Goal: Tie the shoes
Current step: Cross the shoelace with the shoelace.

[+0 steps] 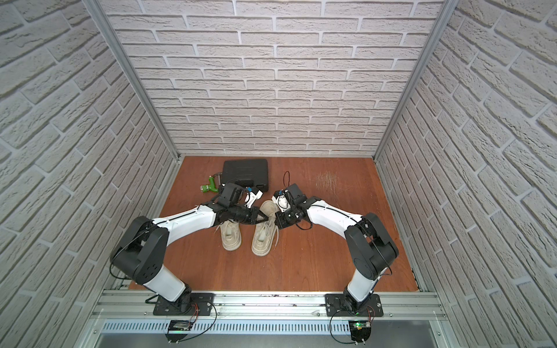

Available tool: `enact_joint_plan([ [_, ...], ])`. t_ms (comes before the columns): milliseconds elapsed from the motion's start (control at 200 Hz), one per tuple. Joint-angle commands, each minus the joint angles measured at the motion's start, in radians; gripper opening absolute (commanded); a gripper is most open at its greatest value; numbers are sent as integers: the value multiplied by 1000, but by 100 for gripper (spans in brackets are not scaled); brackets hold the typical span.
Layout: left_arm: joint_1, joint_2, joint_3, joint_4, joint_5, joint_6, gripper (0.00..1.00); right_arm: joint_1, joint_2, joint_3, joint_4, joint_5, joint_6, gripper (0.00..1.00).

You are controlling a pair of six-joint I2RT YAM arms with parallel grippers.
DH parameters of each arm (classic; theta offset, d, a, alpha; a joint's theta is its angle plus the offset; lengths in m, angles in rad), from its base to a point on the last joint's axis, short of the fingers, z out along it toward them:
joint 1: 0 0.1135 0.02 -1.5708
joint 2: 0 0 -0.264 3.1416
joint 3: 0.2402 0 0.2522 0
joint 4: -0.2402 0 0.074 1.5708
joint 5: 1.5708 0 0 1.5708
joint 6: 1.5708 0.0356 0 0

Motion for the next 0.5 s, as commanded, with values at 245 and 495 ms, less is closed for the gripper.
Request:
enact_joint_plan([
  [245, -20, 5, 23, 7, -21, 19, 0, 22, -18, 65, -58, 4, -23, 2],
  [495, -35, 18, 8, 21, -32, 12, 0, 38, -5, 90, -66, -5, -24, 3],
])
